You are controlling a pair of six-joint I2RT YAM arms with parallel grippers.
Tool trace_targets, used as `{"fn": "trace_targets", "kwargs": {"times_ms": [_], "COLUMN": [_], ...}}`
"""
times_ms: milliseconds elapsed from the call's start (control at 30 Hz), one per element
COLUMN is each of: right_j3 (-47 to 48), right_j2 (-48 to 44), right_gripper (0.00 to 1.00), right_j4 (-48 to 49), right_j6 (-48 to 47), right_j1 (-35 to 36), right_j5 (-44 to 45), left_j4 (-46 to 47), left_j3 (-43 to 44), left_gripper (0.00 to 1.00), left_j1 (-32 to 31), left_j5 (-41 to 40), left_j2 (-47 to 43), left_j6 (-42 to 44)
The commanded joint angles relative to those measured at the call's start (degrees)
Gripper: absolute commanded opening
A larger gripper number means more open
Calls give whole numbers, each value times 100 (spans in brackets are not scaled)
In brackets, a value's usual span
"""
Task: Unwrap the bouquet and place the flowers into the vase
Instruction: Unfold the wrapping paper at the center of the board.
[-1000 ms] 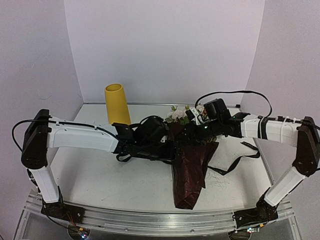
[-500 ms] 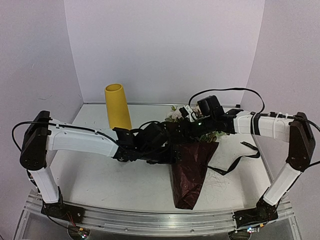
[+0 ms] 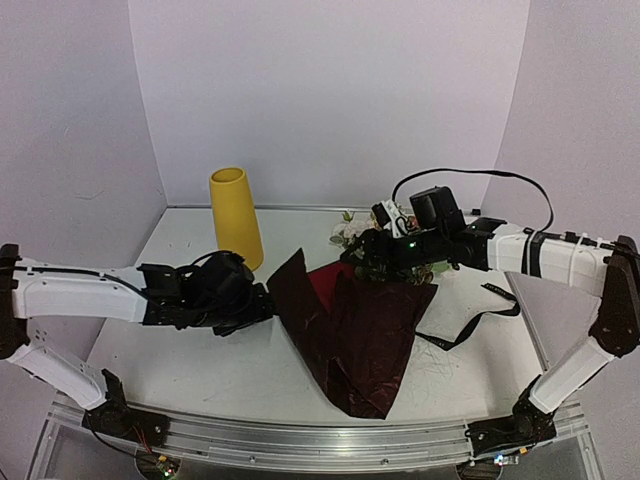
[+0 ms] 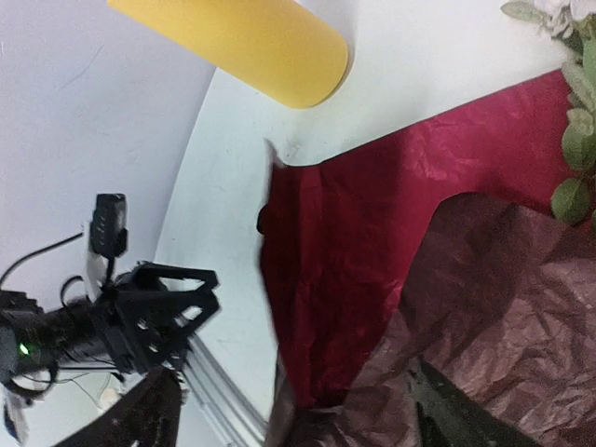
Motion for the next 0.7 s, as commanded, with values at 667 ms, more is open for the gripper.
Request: {"fn": "trace_targets", "kwargs": {"times_ms": [667], "right_j3": [793], "right_j2": [1021], "right_gripper": [93], "right_j4": [-2362], "right_j6": [1], "right_j1": [287], "right_j5": [2139], "left_j4": [-1199], "left_j3": [344], "left_gripper": [80], "left_j1": [145], "left_j5": [-1275], "left_j2": [-1372], "left_j6": [-92]}}
